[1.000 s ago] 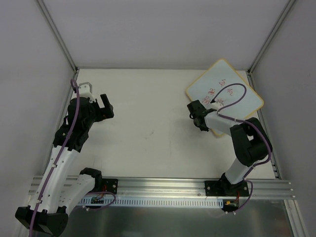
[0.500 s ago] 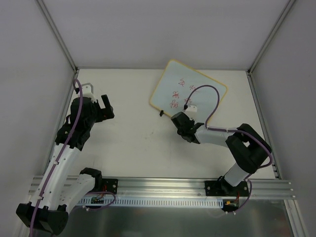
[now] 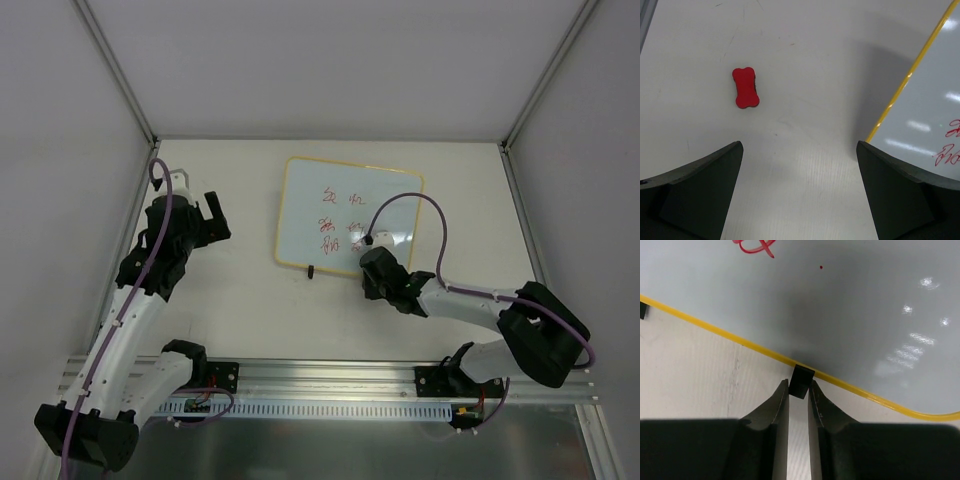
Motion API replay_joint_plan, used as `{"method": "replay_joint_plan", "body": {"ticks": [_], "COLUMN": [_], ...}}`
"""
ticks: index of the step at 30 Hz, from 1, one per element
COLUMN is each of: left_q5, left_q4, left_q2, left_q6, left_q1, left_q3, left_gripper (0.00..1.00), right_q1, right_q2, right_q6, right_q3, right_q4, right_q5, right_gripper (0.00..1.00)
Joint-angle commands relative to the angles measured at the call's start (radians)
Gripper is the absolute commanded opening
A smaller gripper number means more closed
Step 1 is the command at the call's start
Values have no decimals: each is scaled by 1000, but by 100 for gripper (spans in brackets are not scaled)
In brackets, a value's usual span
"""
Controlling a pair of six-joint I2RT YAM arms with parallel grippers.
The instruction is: Erase the whiteboard
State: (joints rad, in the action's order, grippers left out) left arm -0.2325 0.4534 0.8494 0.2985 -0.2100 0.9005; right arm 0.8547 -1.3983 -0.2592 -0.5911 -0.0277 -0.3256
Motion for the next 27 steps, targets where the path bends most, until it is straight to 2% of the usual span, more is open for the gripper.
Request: {"method": "replay_joint_plan", "body": {"ticks": [1, 3, 4, 6, 7, 10, 13, 18, 23, 27], "left_q5": [-44, -54, -56, -59, -59, -57, -70, -79, -27, 7], "left_q4": [-15, -18, -18, -16, -18, -18, -18, -19, -22, -22], "left_q2": [23, 49, 60, 94, 105, 137, 166, 226, 359, 509], "left_q6": [25, 33, 39, 47, 57, 80, 79, 70, 82, 83], "left_q1": [-5, -6, -5, -5, -5, -5, -3, 17, 144, 211], "left_q3": [-8, -2, 1, 17, 21, 35, 49, 75, 107, 162], "left_gripper": [99, 99, 99, 99, 99, 99, 99, 99, 99, 99], "right_q1": [20, 21, 20, 20, 18, 14, -6, -179, -405, -493], "right_q2": [59, 67, 68, 82, 88, 126, 188, 355, 441, 496], "right_q6": [101, 113, 123, 124, 132, 150, 179, 251, 353, 368], "right_q3": [36, 30, 25, 7, -2, -47, -71, -131, -213, -207], "right_q4": [81, 87, 89, 98, 112, 169, 207, 307, 380, 387], "right_q5": [129, 140, 155, 164, 187, 220, 273, 422, 517, 517], "right_gripper": [8, 18, 30, 43, 53, 68, 76, 83, 87, 92]}}
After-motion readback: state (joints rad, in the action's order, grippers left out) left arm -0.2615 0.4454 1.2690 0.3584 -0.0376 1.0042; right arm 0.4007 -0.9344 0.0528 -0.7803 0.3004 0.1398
